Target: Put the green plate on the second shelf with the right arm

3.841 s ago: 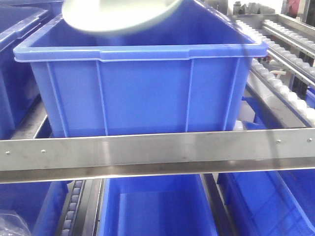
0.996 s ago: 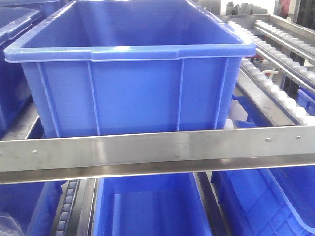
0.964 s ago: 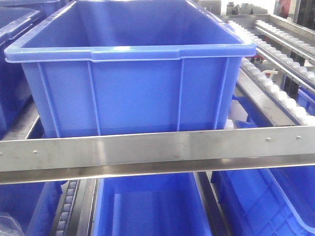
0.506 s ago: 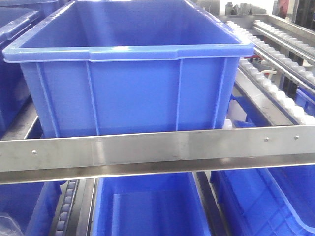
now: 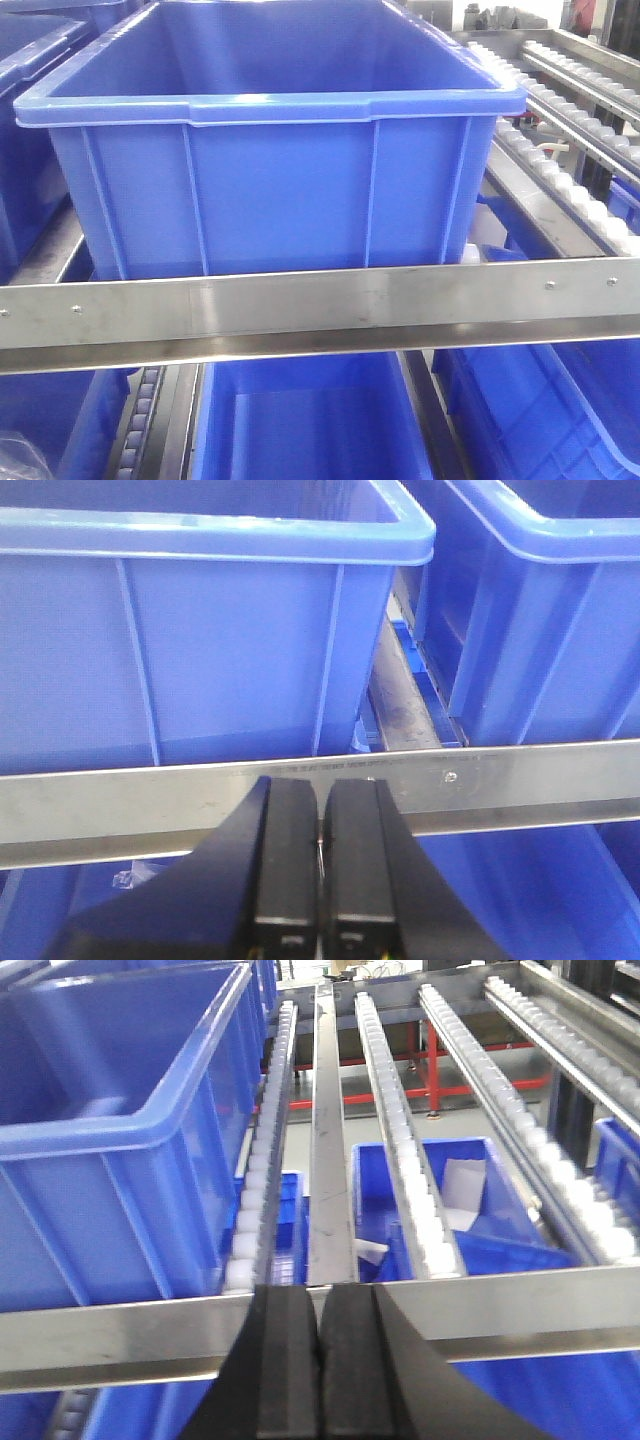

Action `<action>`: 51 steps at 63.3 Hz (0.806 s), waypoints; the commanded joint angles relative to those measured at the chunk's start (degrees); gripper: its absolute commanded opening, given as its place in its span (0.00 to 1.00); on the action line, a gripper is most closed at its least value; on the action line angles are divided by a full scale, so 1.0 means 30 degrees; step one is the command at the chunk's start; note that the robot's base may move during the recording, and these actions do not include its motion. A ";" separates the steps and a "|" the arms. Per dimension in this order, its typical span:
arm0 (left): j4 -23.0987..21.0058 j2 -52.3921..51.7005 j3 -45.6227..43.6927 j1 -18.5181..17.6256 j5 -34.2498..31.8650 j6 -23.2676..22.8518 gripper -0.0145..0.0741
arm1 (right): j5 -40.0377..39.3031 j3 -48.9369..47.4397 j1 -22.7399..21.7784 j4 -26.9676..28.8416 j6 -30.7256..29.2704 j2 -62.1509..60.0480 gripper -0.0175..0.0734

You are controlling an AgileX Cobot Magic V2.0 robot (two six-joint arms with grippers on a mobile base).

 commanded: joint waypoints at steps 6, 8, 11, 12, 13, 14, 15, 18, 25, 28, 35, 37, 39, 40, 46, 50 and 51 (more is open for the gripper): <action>-0.0035 -0.0426 0.0763 -0.0020 -0.1671 -0.0108 0.30 | -0.1371 -0.0123 -0.0078 0.2968 -0.3468 -0.0346 0.25; -0.0035 -0.0426 0.0763 -0.0020 -0.1671 -0.0108 0.30 | -0.1528 -0.0123 -0.0078 0.3312 -0.4082 -0.0346 0.25; -0.0035 -0.0426 0.0763 -0.0020 -0.1671 -0.0108 0.30 | -0.1528 -0.0123 -0.0078 0.3559 -0.4509 -0.0346 0.25; -0.0035 -0.0426 0.0763 -0.0020 -0.1671 -0.0108 0.30 | -0.1528 -0.0123 -0.0078 0.3557 -0.4509 -0.0346 0.25; -0.0035 -0.0426 0.0763 -0.0020 -0.1671 -0.0108 0.30 | -0.1528 -0.0123 -0.0078 0.3557 -0.4509 -0.0346 0.25; -0.0035 -0.0426 0.0763 -0.0020 -0.1671 -0.0108 0.30 | -0.1528 -0.0123 -0.0078 0.3557 -0.4509 -0.0346 0.25; -0.0035 -0.0426 0.0763 -0.0020 -0.1671 -0.0108 0.30 | -0.1528 -0.0123 -0.0078 0.3557 -0.4509 -0.0346 0.25; -0.0035 -0.0426 0.0763 -0.0020 -0.1671 -0.0108 0.30 | -0.1528 -0.0123 -0.0078 0.3557 -0.4509 -0.0346 0.25; -0.0035 -0.0426 0.0763 -0.0020 -0.1671 -0.0108 0.30 | -0.1528 -0.0123 -0.0078 0.3557 -0.4509 -0.0346 0.25; -0.0035 -0.0426 0.0763 -0.0020 -0.1671 -0.0108 0.30 | -0.1528 -0.0123 -0.0078 0.3557 -0.4509 -0.0346 0.25; -0.0035 -0.0426 0.0763 -0.0020 -0.1671 -0.0108 0.30 | -0.1528 -0.0123 -0.0078 0.3557 -0.4509 -0.0346 0.25; -0.0035 -0.0426 0.0763 -0.0020 -0.1671 -0.0108 0.30 | -0.1528 -0.0123 -0.0078 0.3557 -0.4509 -0.0346 0.25; -0.0035 -0.0426 0.0763 -0.0020 -0.1671 -0.0108 0.30 | -0.1528 -0.0123 -0.0078 0.3557 -0.4509 -0.0346 0.25; -0.0035 -0.0426 0.0763 -0.0020 -0.1671 -0.0108 0.30 | -0.1528 -0.0123 -0.0078 0.3557 -0.4509 -0.0346 0.25; -0.0035 -0.0426 0.0763 -0.0020 -0.1671 -0.0108 0.30 | -0.1528 -0.0123 -0.0078 0.3557 -0.4509 -0.0346 0.25; -0.0035 -0.0426 0.0763 -0.0020 -0.1671 -0.0108 0.30 | -0.1528 -0.0123 -0.0078 0.3557 -0.4509 -0.0346 0.25; -0.0035 -0.0426 0.0763 -0.0020 -0.1671 -0.0108 0.30 | -0.1528 -0.0123 -0.0078 0.3557 -0.4509 -0.0346 0.25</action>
